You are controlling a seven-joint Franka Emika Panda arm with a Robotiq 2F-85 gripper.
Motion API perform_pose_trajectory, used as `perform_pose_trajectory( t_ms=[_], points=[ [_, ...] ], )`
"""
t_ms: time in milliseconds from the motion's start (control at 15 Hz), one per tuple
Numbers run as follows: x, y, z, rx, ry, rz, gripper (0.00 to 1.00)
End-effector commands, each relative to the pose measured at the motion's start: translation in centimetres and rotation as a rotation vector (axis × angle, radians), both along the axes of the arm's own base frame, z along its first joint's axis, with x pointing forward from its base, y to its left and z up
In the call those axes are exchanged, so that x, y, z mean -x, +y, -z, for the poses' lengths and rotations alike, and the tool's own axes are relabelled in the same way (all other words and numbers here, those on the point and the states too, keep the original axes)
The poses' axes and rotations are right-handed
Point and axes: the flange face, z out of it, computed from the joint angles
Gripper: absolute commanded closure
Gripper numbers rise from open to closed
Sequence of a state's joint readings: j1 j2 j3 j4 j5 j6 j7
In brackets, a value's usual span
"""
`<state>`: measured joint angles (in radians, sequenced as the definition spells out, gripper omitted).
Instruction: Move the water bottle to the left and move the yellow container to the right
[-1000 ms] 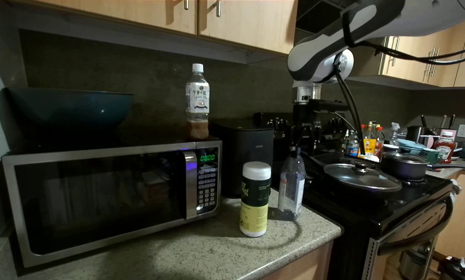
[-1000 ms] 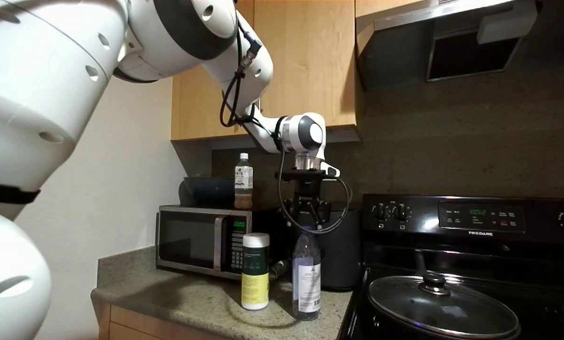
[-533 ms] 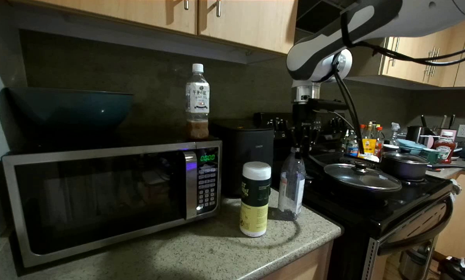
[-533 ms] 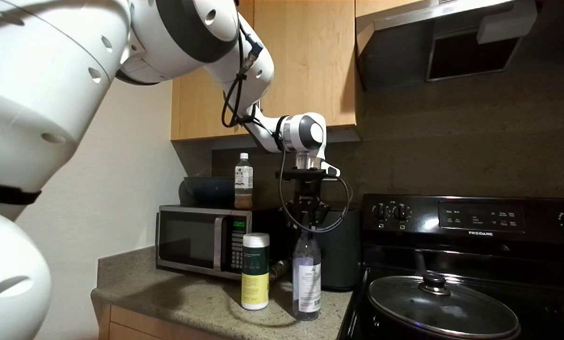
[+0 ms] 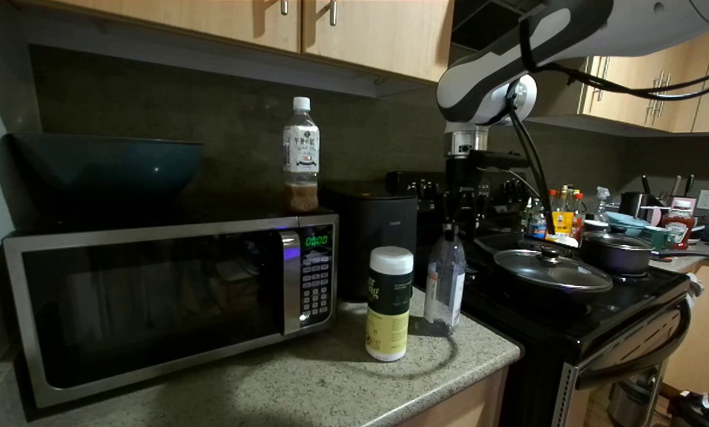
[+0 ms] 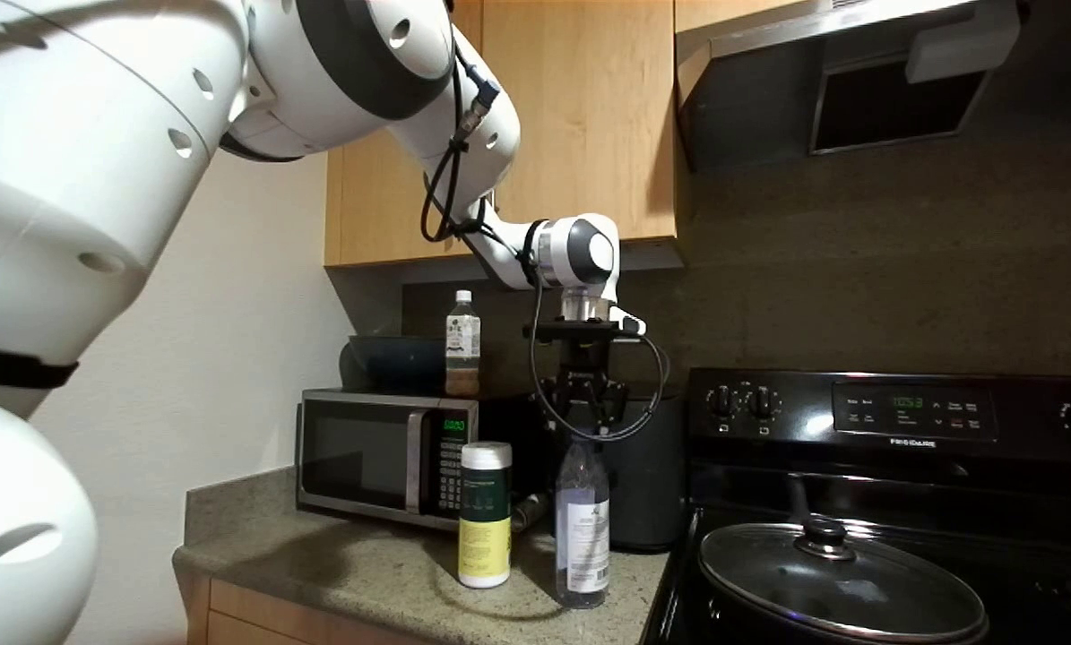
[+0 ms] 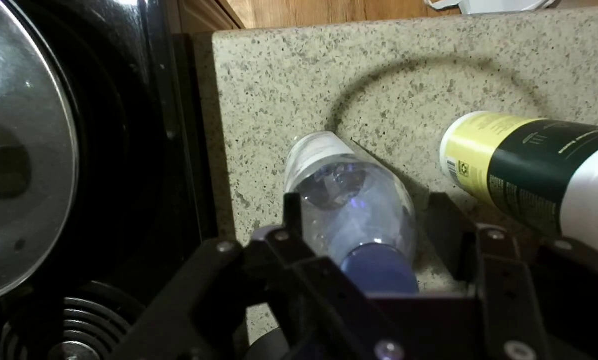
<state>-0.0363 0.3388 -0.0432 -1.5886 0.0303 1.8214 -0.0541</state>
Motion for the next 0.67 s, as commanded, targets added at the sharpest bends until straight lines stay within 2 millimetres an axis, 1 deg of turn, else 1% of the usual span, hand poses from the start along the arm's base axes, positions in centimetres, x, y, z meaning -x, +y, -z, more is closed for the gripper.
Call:
perform_pose_trajectory(
  t_ms=[0,133,333,400,467,533,600],
  points=[
    [-0.4,0.2,-0.1,0.008,-0.014,-0.016,0.04],
    [-0.8,0.3,-0.1,0.001,-0.024,-0.02,0.0],
    [-1.2,0.3,-0.1,0.002,-0.032,-0.025,0.0],
    [-1.3,0.2,0.0,0.001,-0.033,-0.025,0.25],
    [-1.4,0.1,0.0,0.0,-0.034,-0.027,0.25],
    [-1.6,0.1,0.1,-0.002,-0.035,-0.03,0.31],
    [-1.7,0.0,0.2,-0.004,-0.036,-0.032,0.39]
  ],
)
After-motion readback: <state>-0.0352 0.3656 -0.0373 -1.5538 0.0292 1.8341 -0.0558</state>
